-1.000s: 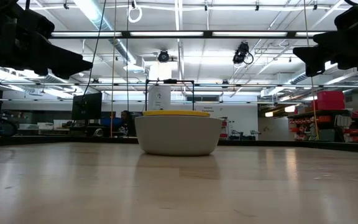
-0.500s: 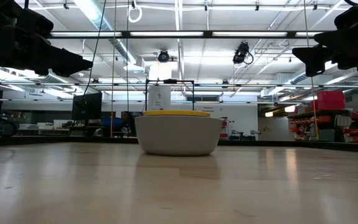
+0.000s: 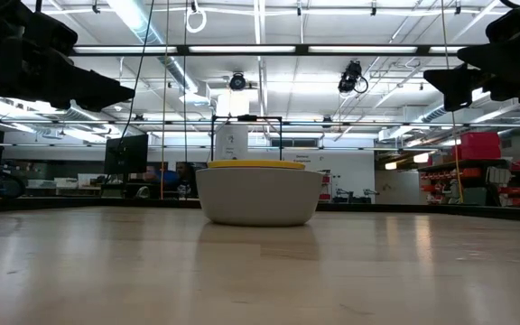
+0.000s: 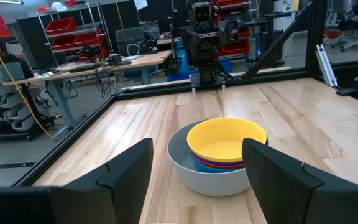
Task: Nest bowls inside each other
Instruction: Return to Home Position
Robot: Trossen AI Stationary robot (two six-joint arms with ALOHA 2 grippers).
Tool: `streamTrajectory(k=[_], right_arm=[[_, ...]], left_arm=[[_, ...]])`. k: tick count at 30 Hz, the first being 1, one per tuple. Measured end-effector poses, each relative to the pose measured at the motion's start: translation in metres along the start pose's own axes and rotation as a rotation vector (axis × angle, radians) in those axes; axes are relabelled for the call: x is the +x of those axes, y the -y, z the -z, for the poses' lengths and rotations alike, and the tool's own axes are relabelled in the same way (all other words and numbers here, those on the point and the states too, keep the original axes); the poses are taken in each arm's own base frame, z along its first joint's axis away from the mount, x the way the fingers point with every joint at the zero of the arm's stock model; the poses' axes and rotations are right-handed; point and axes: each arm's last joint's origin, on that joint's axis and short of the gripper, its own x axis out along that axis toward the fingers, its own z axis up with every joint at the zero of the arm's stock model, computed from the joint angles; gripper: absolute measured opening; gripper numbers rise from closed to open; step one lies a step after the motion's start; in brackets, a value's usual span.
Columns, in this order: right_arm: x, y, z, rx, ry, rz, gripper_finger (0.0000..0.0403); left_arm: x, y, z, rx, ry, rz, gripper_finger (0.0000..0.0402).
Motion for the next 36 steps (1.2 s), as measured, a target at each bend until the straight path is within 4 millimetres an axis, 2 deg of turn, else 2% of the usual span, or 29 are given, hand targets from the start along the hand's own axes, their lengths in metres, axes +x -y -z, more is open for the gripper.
streamTrajectory(k=[18, 36], right_arm=[[0.0000, 0.0000, 0.0000, 0.000, 0.000, 0.000, 0.0310], [0.0000, 0.0000, 0.0000, 0.000, 0.000, 0.000, 0.0279]], left_arm=[[0.0000, 0.0001, 0.0000, 0.000, 0.000, 0.001, 0.0258], [0.0000, 0.0000, 0.0000, 0.000, 0.000, 0.001, 0.0256]])
